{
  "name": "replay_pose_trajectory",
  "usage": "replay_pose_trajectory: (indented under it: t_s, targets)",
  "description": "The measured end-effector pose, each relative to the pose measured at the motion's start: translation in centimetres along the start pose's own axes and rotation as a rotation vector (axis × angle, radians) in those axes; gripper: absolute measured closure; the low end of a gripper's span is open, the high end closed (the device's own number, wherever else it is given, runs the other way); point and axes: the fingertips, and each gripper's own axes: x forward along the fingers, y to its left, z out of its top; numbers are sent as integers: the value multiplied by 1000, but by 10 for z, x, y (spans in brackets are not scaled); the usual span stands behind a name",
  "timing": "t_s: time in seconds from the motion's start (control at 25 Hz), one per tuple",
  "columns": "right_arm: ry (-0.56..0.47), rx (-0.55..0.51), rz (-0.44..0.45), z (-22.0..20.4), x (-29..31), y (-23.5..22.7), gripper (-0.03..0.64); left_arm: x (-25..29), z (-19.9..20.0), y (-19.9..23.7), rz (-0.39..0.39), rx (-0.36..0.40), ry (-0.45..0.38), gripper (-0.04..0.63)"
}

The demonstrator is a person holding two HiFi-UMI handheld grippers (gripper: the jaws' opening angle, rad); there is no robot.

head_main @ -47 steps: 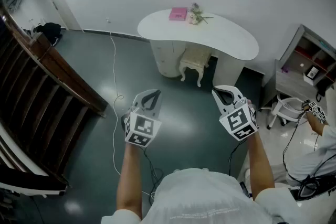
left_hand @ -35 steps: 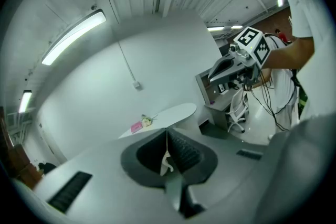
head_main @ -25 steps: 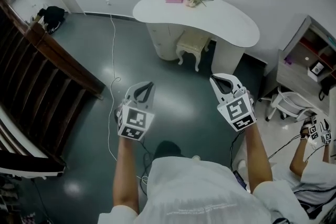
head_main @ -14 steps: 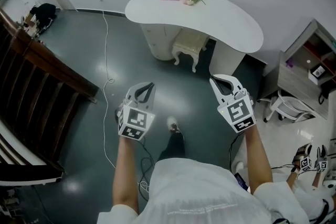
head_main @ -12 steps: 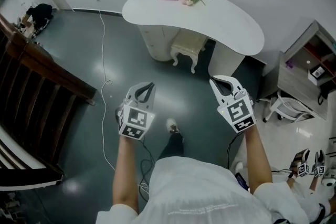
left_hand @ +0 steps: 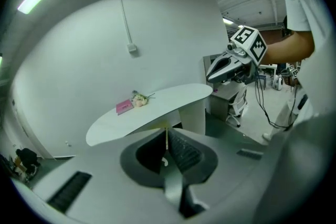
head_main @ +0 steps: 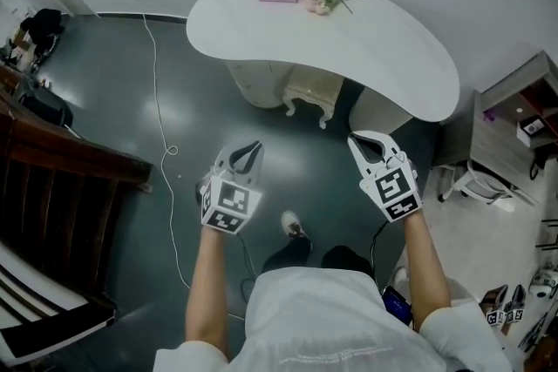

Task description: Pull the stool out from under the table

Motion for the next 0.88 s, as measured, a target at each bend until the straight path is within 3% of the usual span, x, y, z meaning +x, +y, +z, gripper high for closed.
replay_pose_trajectory:
  t_s: [0.28,0.44,0.48,0.52,0.56,0.64,0.88]
  targets:
    - [140,31,17,-53,82,-28,606,84,-35,39,-51,-41,76,578]
    - [158,138,66,-91,127,-46,603,141,-60,44,-105,-97,113,577]
    - [165,157,75,-103,140,-52,601,157,-67,45,-124,-111,125,555]
    - [176,169,85,-115,154,-57,600,173,-74,45,-144,-120,139,465]
    - [191,179,99,-127,168,-61,576,189,-82,44,-162,-127,153,418]
    - [224,198,126,-153,193,-68,456,219,-97,44,-182,-144,176,411]
    - [265,328,95,-225,256,-95,408,308,-151,54,-174,-212,247,410]
